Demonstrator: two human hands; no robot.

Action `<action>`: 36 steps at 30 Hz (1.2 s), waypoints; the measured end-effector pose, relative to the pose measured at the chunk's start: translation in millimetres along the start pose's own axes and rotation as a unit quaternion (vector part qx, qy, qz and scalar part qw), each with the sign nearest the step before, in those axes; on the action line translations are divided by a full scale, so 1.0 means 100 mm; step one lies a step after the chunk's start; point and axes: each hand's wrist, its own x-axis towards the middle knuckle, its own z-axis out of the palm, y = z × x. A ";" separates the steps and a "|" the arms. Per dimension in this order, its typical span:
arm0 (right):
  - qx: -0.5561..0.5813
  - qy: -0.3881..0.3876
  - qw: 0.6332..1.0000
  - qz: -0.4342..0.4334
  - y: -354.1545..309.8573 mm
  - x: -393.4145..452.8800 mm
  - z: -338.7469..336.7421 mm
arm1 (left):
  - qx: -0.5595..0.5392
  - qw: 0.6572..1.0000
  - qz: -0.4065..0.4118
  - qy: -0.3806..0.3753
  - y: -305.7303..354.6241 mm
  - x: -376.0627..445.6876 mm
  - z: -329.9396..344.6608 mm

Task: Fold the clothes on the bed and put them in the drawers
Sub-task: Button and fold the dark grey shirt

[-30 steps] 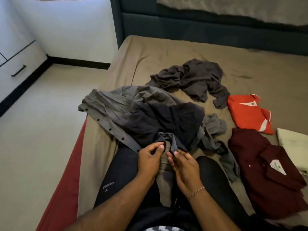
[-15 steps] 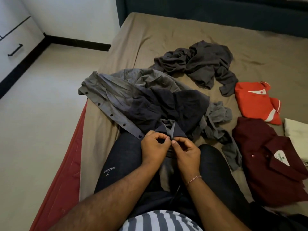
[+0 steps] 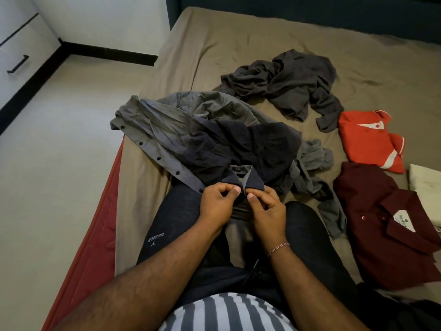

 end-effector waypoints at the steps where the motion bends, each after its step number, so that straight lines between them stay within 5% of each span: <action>1: 0.009 -0.004 1.000 0.008 0.00 0.00 0.00 | -0.007 1.000 -0.006 -0.009 0.00 0.01 0.00; 8: 0.045 -0.025 0.999 0.017 0.00 0.00 0.00 | -0.117 0.987 -0.074 -0.086 0.00 0.02 0.02; 14: -0.006 -0.016 1.000 -0.019 -0.01 -0.04 0.02 | -0.167 0.979 -0.086 -0.080 0.01 0.03 0.01; 28: -0.080 0.000 0.996 -0.040 0.04 -0.04 0.02 | 0.042 0.997 0.049 -0.033 0.01 -0.04 0.05; 36: 0.095 -0.023 0.993 0.072 0.02 0.01 0.01 | 0.000 0.999 -0.002 -0.045 -0.01 -0.03 0.05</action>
